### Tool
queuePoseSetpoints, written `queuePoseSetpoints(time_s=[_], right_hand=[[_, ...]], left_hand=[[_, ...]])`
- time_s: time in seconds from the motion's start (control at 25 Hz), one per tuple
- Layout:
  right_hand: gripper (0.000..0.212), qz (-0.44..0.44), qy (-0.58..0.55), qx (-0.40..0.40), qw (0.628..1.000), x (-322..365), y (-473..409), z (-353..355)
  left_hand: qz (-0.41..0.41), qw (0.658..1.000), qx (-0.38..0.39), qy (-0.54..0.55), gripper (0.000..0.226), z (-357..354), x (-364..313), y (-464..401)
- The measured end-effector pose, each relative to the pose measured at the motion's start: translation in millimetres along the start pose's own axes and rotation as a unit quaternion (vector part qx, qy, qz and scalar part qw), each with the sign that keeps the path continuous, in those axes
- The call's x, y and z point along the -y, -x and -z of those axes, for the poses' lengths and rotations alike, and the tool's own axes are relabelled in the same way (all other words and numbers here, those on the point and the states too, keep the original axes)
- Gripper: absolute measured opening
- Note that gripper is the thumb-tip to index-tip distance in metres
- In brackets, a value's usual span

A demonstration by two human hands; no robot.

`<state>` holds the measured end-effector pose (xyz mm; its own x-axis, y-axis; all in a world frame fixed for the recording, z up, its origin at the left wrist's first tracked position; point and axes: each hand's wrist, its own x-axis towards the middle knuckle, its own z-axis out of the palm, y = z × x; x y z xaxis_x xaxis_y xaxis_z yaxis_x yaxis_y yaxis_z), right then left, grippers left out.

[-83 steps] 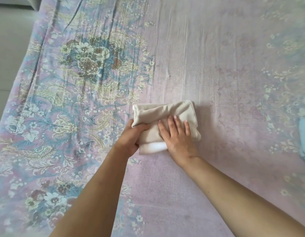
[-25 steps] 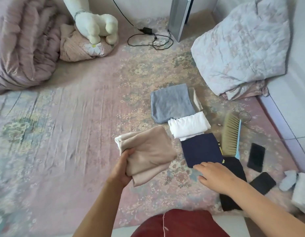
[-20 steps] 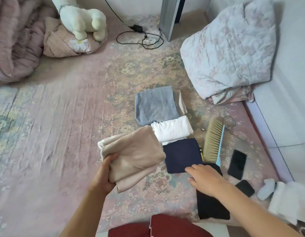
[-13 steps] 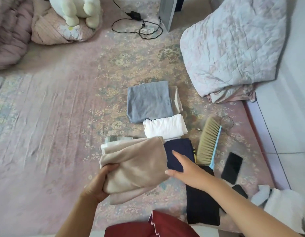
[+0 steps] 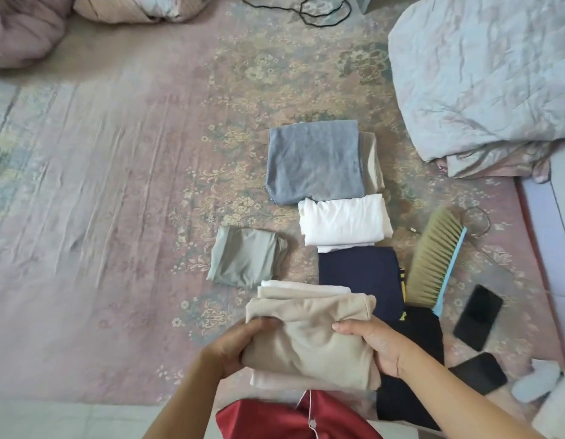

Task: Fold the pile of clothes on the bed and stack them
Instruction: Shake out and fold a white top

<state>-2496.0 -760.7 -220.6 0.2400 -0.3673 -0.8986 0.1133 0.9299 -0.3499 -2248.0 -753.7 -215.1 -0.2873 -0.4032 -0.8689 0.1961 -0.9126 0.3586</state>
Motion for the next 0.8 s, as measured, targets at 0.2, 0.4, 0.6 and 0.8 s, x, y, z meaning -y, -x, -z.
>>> queuePoseSetpoints(time_s=[0.2, 0.4, 0.6, 0.8], right_hand=[[0.05, 0.038, 0.007, -0.04, 0.998, 3, -93, -47], [0.038, 0.127, 0.005, -0.056, 0.99, 41, -189, -96], [0.056, 0.149, 0.094, -0.134, 0.975, 31, -267, -99], [0.057, 0.246, 0.328, -0.336, 0.848, 10, -269, -108]], left_hand=[[-0.062, 0.987, -0.142, -0.034, 0.022, 58, -19, -63], [-0.143, 0.975, -0.167, -0.031, 0.019, 129, -77, -130], [-0.144, 0.957, -0.223, -0.118, 0.034, 181, -84, -190], [-0.224, 0.814, -0.386, -0.371, 0.058, 182, -70, -204]])
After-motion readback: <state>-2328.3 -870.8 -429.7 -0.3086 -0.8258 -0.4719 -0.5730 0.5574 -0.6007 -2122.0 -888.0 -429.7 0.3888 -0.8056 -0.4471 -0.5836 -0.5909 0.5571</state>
